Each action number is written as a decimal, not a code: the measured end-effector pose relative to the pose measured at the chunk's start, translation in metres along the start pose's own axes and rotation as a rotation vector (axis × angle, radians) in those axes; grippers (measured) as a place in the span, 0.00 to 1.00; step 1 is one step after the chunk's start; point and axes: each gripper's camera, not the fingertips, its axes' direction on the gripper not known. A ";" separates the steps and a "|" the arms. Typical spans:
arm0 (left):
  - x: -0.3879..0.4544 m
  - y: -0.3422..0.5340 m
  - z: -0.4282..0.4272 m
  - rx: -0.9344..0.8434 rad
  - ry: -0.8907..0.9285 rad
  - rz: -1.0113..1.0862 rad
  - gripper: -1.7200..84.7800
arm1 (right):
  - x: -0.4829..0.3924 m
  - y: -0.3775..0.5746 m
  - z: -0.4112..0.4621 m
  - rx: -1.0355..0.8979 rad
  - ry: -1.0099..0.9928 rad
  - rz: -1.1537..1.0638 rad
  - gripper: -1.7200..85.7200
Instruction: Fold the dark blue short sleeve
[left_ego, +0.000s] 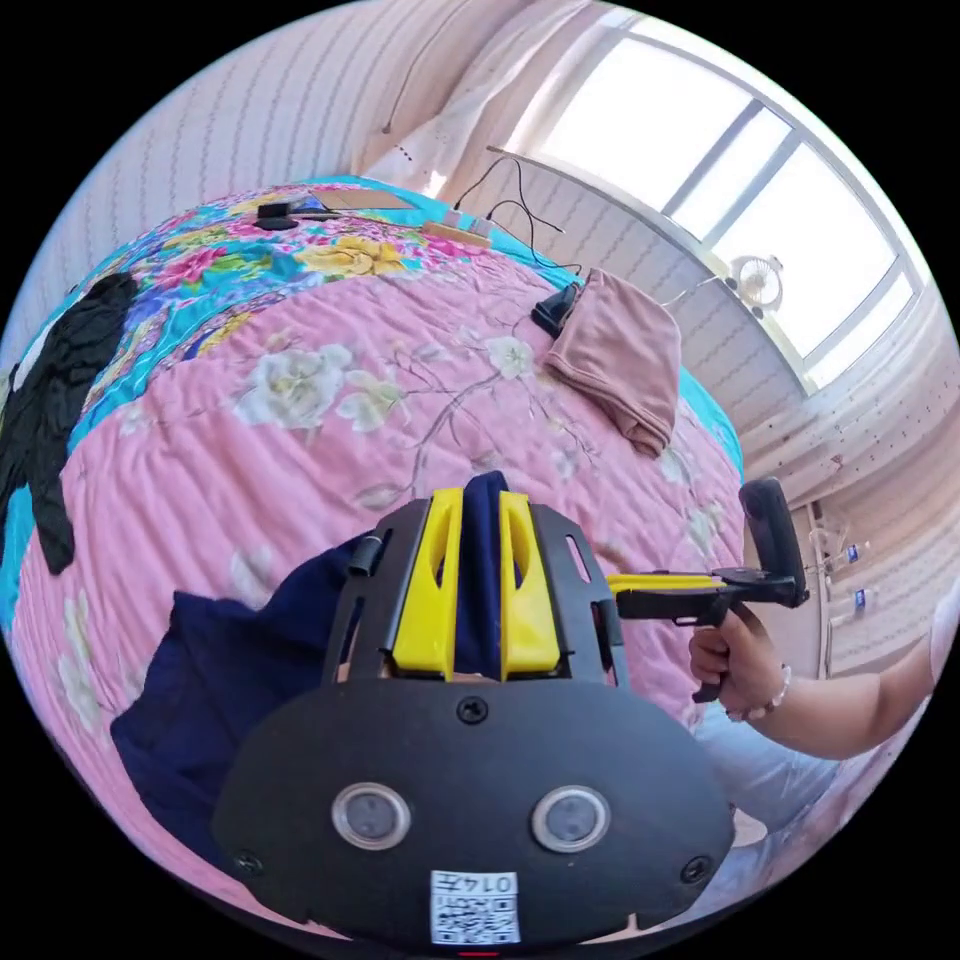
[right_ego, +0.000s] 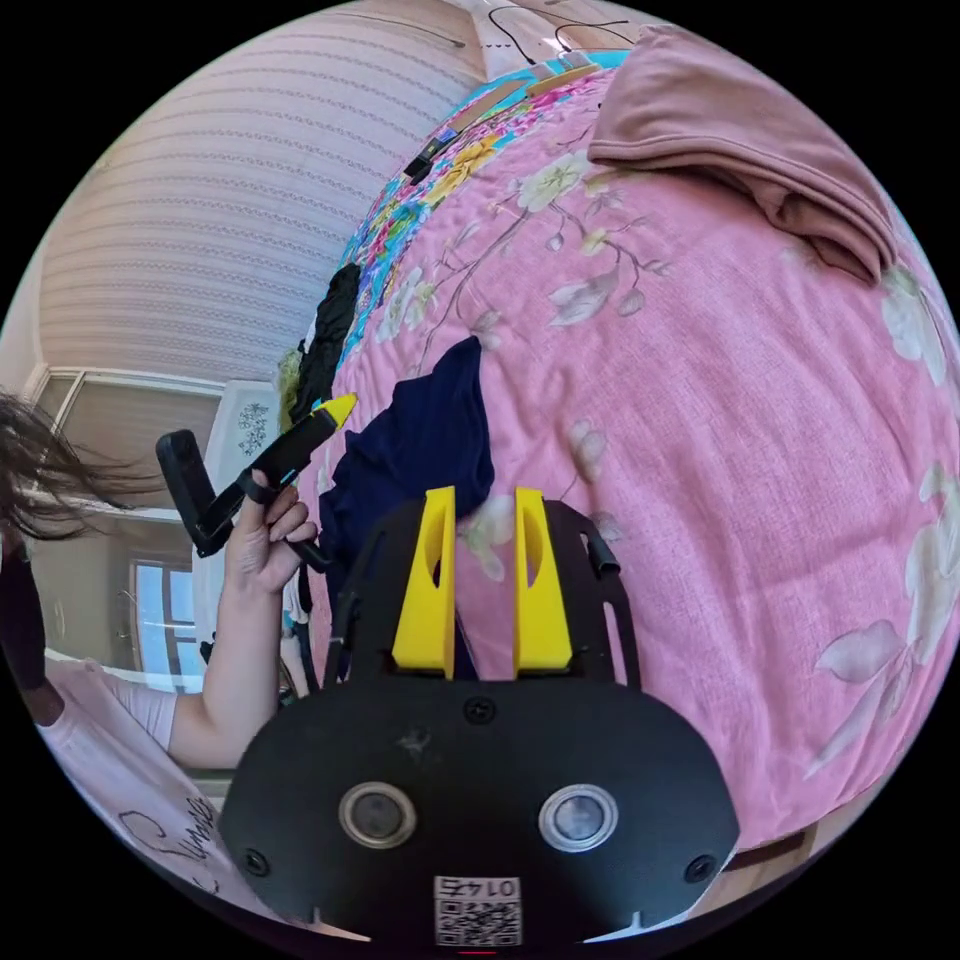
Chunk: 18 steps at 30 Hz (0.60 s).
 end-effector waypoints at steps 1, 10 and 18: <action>0.006 -0.011 0.020 -0.035 -0.068 0.023 0.10 | 0.007 -0.001 0.004 -0.020 -0.006 -0.009 0.08; -0.014 -0.015 0.031 -0.047 -0.059 -0.027 0.01 | 0.050 -0.007 0.004 -0.083 -0.078 -0.045 0.04; -0.039 0.100 -0.086 0.216 -0.124 -0.227 0.01 | -0.011 0.015 -0.007 -0.059 -0.057 -0.436 0.03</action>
